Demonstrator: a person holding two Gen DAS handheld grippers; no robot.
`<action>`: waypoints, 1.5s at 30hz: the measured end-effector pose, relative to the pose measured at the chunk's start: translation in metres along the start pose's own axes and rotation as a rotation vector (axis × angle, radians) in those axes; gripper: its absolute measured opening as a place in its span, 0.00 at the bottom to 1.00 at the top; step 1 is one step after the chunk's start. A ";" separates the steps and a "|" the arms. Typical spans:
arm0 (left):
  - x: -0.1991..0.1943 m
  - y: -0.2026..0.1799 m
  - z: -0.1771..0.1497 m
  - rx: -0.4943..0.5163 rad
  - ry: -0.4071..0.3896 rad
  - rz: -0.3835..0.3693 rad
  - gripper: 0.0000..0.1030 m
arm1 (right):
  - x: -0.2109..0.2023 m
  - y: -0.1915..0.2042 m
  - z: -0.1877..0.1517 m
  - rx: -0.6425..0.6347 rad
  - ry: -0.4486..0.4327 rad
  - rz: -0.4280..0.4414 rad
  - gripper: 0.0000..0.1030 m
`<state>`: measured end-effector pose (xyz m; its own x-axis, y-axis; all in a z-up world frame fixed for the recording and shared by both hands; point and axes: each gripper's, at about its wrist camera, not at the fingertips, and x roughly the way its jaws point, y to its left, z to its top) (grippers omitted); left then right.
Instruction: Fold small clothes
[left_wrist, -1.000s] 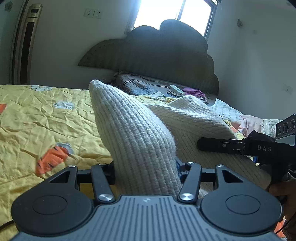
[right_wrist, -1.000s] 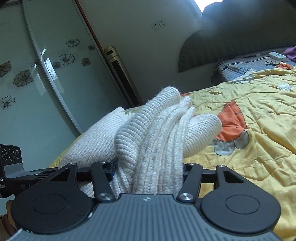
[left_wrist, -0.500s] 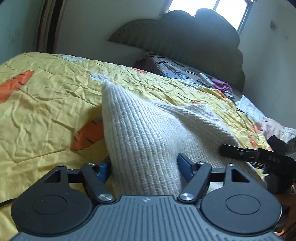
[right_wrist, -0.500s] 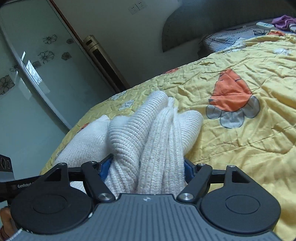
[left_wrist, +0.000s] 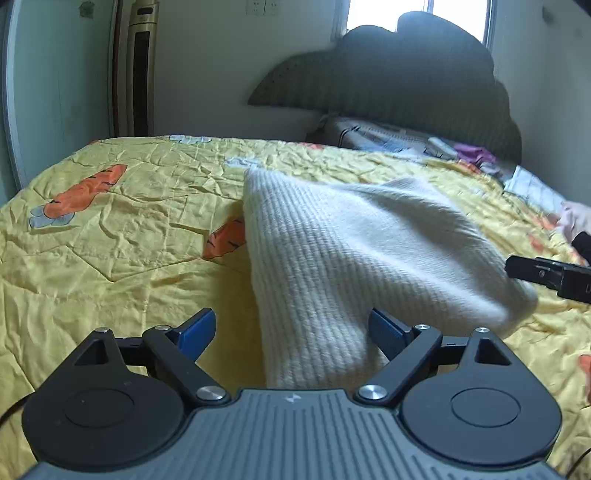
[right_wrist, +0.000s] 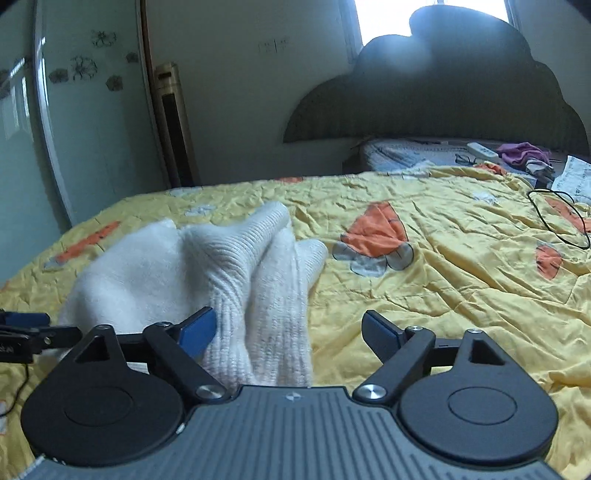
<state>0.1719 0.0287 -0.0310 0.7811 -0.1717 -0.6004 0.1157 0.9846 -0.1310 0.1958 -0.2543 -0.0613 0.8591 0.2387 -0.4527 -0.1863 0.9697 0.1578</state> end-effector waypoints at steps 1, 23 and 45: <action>-0.002 -0.002 -0.001 -0.001 -0.001 0.003 0.88 | -0.005 0.006 -0.002 -0.016 -0.015 0.012 0.87; -0.022 -0.028 -0.037 0.022 -0.005 0.106 0.88 | -0.018 0.033 -0.055 0.019 0.150 -0.031 1.00; -0.043 -0.023 -0.077 -0.005 -0.008 0.178 0.88 | -0.037 0.050 -0.077 -0.027 0.181 0.009 1.00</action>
<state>0.0885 0.0111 -0.0634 0.7936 0.0051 -0.6084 -0.0277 0.9992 -0.0277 0.1185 -0.2110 -0.1042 0.7578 0.2507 -0.6023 -0.2085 0.9679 0.1406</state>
